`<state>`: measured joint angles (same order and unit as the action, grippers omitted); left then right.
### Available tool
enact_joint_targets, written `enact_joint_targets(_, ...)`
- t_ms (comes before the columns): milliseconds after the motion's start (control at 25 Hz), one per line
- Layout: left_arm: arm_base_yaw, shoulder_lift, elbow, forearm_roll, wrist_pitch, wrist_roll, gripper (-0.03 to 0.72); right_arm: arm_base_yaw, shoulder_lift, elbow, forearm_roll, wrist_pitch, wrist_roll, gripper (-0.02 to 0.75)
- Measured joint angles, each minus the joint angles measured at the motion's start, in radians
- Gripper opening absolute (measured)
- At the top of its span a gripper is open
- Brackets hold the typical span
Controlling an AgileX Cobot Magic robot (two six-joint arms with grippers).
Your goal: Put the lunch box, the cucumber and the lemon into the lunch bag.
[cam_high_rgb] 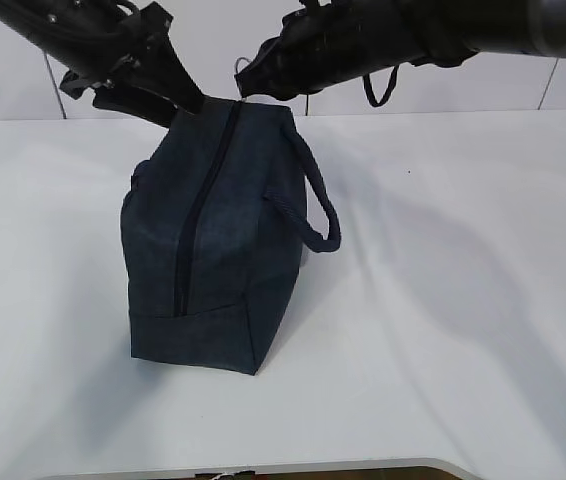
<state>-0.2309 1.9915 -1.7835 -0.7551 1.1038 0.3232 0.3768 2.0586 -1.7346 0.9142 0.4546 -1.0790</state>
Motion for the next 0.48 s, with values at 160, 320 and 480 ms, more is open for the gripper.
enact_joint_targets(160,0.0,0.052,-0.028,0.018,0.019,-0.021,0.33,0.0,0.0,0.0,0.0,0.005,0.002,0.005)
enact_joint_targets(320,0.0,0.08,-0.028,0.019,0.039,-0.025,0.322,0.0,0.0,0.0,0.0,0.01,0.002,0.005)
enact_joint_targets(480,0.0,0.082,-0.028,0.019,0.045,-0.025,0.225,0.0,0.0,0.0,0.0,0.01,0.002,0.005)
